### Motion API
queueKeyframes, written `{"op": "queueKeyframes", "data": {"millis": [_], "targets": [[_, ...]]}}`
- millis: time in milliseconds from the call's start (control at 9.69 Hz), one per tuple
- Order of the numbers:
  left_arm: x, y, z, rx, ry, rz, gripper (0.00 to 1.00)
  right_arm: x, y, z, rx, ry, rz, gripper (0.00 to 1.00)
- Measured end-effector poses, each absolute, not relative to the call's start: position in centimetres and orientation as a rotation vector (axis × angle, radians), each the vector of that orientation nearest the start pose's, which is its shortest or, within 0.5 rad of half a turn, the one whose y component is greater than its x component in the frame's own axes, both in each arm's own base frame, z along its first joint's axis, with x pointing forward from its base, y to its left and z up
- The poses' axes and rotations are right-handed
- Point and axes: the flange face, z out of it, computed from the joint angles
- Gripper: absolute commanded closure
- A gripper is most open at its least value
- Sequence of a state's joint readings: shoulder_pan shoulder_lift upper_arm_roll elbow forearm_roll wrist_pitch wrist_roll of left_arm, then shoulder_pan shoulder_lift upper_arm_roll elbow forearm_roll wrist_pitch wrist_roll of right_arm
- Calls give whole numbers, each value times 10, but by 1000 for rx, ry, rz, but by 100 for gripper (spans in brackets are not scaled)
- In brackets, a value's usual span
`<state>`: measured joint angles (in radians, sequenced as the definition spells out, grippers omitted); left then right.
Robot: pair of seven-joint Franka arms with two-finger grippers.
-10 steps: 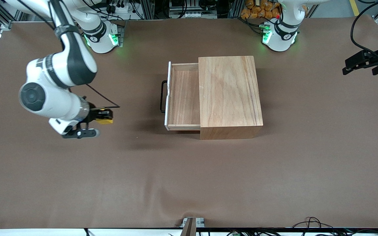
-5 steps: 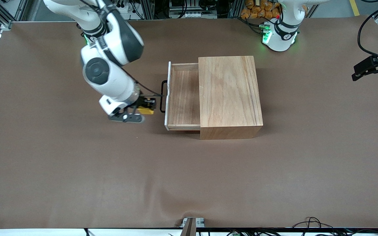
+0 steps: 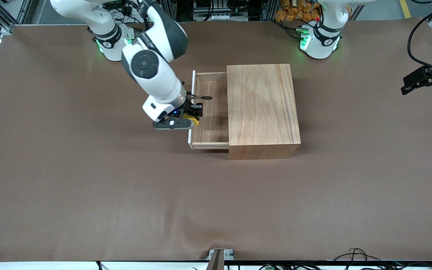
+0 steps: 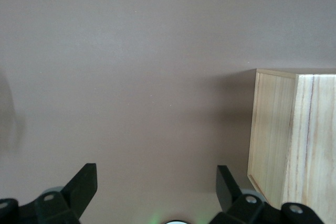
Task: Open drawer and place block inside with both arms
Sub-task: 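Lower the cube into the drawer and open the right gripper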
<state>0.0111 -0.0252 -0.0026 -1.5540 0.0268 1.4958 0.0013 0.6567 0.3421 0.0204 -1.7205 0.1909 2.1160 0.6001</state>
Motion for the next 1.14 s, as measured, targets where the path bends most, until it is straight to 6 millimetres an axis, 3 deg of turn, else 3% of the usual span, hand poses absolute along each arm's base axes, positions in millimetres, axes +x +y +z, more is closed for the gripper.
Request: {"op": "queueKeyframes", "data": {"millis": [310, 413, 516, 619, 929, 1032, 1135], "targets": [[540, 8, 638, -3114, -21, 54, 0, 498, 456, 346, -2990, -37, 146, 98], [540, 8, 638, -3114, -23, 53, 0, 499, 462, 333, -2988, -33, 164, 84], [540, 8, 638, -3114, -24, 53, 0, 499, 467, 323, -2968, -10, 186, 24], [540, 8, 638, -3114, -24, 53, 0, 497, 473, 316, -2951, 2, 202, 0], [540, 8, 638, -3114, -25, 53, 0, 495, 475, 313, -2955, 2, 210, 0], [540, 8, 638, -3114, -24, 53, 0, 502, 472, 326, -2951, 10, 195, 0], [540, 8, 638, -3114, -22, 52, 0, 512, 461, 352, -2950, 30, 186, 0]]}}
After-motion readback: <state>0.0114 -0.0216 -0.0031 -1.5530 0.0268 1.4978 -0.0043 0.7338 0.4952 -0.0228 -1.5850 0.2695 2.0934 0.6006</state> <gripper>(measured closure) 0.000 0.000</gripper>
